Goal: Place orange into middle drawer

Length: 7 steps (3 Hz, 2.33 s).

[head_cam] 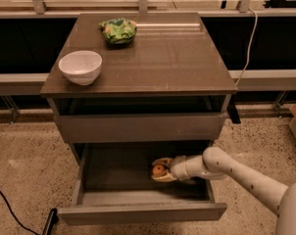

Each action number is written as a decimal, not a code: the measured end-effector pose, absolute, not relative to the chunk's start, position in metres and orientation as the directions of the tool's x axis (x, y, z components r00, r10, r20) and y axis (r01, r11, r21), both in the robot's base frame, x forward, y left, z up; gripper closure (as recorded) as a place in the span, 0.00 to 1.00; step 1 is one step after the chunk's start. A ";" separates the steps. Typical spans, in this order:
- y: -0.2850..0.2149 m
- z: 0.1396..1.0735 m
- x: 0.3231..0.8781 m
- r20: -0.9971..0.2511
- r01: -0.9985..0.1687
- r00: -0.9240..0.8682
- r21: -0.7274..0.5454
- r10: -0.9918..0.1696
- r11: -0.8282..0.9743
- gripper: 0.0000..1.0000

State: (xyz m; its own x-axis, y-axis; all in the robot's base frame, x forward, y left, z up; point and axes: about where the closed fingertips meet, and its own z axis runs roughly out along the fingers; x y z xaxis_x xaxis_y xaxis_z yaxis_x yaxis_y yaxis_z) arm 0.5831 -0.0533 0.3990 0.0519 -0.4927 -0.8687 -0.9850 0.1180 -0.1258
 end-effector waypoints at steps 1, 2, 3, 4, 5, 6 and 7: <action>-0.051 0.398 0.583 -0.870 -0.986 0.052 -0.124 -0.491 0.115 0.62; -0.048 0.398 0.582 -0.871 -0.986 0.052 -0.122 -0.489 0.112 0.38; -0.046 0.397 0.581 -0.872 -0.987 0.052 -0.120 -0.487 0.108 0.16; -0.044 0.396 0.580 -0.873 -0.987 0.053 -0.118 -0.486 0.105 0.00; -0.044 0.396 0.580 -0.873 -0.987 0.053 -0.118 -0.486 0.105 0.00; -0.053 0.413 0.575 -0.901 -0.981 0.049 -0.124 -0.430 0.148 0.00; -0.071 0.429 0.570 -0.925 -0.972 0.040 -0.124 -0.379 0.200 0.00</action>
Offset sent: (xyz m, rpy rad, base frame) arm -0.0007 0.0025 -0.0006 0.0020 0.0017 0.0035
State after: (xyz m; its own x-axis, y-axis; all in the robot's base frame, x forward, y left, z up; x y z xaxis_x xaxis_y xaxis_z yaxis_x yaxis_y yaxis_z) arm 0.5701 -0.0707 0.4285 0.0399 -0.3788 -0.9246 -0.9720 0.1998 -0.1238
